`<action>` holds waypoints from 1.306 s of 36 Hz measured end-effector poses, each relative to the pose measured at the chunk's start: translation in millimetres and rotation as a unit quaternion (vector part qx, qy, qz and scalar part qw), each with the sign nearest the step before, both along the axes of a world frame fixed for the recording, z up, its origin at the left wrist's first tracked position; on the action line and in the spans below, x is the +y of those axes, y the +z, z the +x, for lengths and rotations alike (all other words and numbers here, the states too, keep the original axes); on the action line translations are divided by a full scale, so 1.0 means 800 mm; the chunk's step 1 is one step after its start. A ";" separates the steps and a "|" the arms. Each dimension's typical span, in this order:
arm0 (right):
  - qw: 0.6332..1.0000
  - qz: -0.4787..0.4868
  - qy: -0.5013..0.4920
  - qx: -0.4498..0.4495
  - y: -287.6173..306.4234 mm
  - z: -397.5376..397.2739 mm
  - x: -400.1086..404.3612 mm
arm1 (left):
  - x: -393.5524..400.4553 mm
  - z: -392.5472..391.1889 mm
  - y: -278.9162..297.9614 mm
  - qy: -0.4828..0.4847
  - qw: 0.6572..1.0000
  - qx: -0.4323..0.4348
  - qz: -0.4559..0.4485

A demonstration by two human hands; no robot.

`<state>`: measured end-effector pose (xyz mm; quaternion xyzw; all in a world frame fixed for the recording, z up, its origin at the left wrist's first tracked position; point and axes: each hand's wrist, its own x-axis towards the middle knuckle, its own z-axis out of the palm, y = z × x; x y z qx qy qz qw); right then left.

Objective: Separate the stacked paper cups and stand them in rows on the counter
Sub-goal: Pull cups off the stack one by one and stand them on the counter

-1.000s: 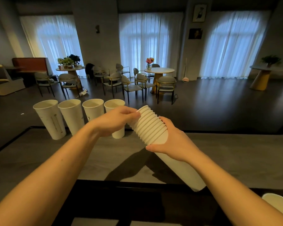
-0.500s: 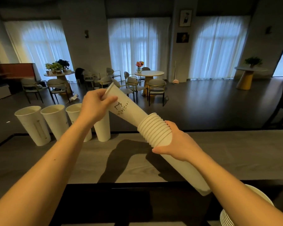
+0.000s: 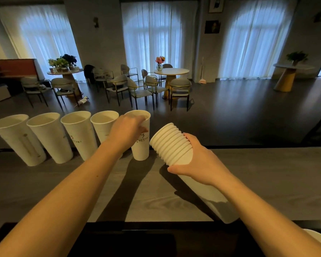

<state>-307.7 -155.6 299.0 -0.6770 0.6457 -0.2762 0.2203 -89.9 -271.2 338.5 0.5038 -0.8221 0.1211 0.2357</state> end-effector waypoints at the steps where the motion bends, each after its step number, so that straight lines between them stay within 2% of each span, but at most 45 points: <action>1: 1.000 -0.001 0.001 0.000 0.001 0.001 -0.001 | -0.002 -0.001 0.000 -0.001 1.000 -0.003 -0.007; 6: 1.000 0.003 0.009 0.005 0.000 0.007 -0.006 | -0.005 0.004 0.005 -0.021 0.999 0.030 0.023; 9: 1.000 -0.005 0.007 -0.002 0.003 0.012 -0.005 | 0.005 0.012 0.016 -0.037 0.997 0.061 -0.031; 11: 1.000 -0.017 0.012 -0.008 0.007 0.015 0.001 | 0.025 0.009 0.025 -0.060 0.990 0.119 -0.048; 13: 0.999 -0.033 0.016 -0.014 0.013 0.019 0.009 | 0.052 0.002 0.036 -0.107 0.973 0.201 0.029; 15: 0.999 -0.046 0.018 -0.022 0.017 0.022 0.019 | 0.074 -0.002 0.045 -0.155 0.942 0.251 0.161; 18: 0.998 -0.051 0.019 -0.033 0.025 0.023 0.035 | 0.098 0.001 0.056 -0.180 0.905 0.223 0.314; 21: 0.997 -0.065 0.022 -0.017 0.036 0.023 0.057 | 0.123 0.006 0.067 -0.192 0.891 0.192 0.364; 25: 0.996 -0.082 0.026 -0.005 0.049 0.018 0.083 | 0.146 0.004 0.081 -0.214 0.870 0.230 0.379; 32: 0.997 -0.068 0.035 0.001 0.058 -0.006 0.110 | 0.158 -0.013 0.092 -0.151 0.890 0.303 0.306; 38: 0.999 -0.013 -0.027 0.034 0.051 -0.047 0.108 | 0.133 -0.021 0.103 -0.080 0.911 0.377 0.147; 40: 0.998 -0.001 -0.043 0.049 0.047 -0.061 0.104 | 0.123 -0.032 0.095 -0.065 0.933 0.334 0.116; 43: 0.998 -0.001 -0.051 0.048 0.043 -0.074 0.097 | 0.107 -0.056 0.073 -0.039 0.973 0.208 0.092; 47: 0.999 -0.005 -0.040 0.035 0.038 -0.084 0.081 | 0.084 -0.094 0.035 -0.014 0.992 0.082 0.095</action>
